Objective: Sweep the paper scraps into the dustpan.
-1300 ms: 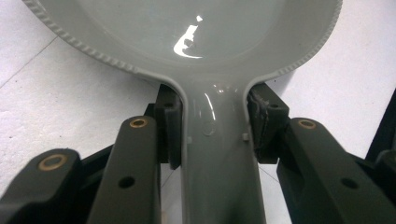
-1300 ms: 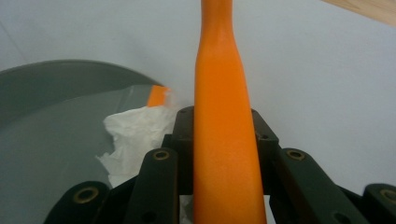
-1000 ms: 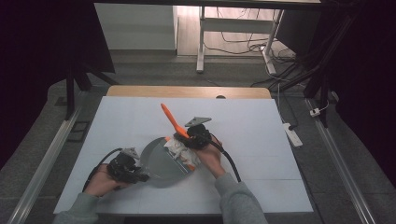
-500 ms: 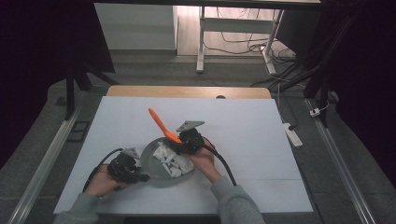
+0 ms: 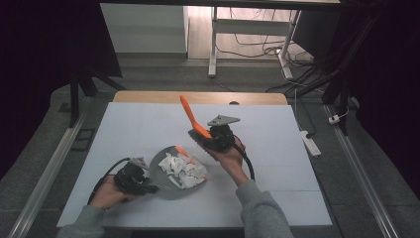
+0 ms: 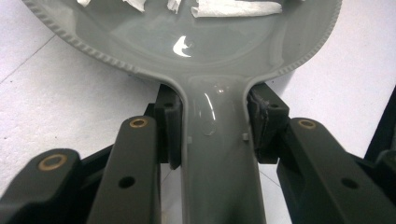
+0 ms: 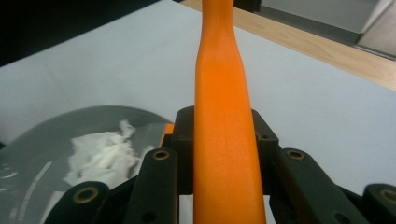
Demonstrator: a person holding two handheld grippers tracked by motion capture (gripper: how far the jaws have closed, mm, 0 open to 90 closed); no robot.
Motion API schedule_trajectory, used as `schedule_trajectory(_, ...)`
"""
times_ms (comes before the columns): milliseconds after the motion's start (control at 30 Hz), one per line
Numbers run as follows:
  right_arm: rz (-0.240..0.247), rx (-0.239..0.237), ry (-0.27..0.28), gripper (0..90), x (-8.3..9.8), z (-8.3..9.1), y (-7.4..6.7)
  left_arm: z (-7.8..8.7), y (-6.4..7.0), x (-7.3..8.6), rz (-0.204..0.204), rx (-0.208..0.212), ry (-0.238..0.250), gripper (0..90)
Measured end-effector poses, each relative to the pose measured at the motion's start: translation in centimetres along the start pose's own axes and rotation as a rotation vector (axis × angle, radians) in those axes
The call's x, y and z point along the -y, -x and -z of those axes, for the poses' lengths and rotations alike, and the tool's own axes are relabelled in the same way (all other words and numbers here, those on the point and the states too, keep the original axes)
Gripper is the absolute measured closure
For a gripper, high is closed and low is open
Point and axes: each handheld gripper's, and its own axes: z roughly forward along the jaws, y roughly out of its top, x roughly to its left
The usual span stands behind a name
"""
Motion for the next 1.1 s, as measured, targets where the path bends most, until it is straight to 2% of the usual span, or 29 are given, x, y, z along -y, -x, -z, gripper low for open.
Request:
schedule_trajectory(133, -0.017, 0.042, -0.019, 70.3, 0.3, -0.1, 1.0, 0.0, 0.0, 0.0, -0.001, 0.000, -0.001, 61.1)
schedule_trajectory(233, -0.019, 0.066, -0.054, 70.3, 0.8, -0.7, 1.4, 0.0, 0.0, 0.0, -0.001, 0.001, -0.001, 61.1)
schedule_trajectory(500, -0.034, 0.086, -0.147, 70.3, 2.3, -3.4, 1.0, -0.1, 0.0, 0.0, -0.001, 0.003, -0.001, 61.1)
schedule_trajectory(633, -0.028, 0.062, -0.155, 70.4, 2.3, -4.5, -0.1, -0.1, 0.0, 0.0, -0.001, 0.001, -0.002, 61.1)
schedule_trajectory(767, 0.002, 0.039, -0.158, 70.4, 2.1, -5.1, -1.7, -0.1, 0.1, 0.0, -0.001, 0.002, -0.002, 61.1)
schedule_trajectory(1033, 0.037, -0.020, -0.149, 70.3, 1.9, -5.4, -4.0, -0.2, 0.1, 0.0, -0.001, 0.002, -0.003, 61.1)
schedule_trajectory(1100, 0.032, -0.053, -0.135, 70.3, 1.6, -5.3, -4.6, -0.2, 0.1, -0.1, -0.001, 0.002, -0.002, 61.1)
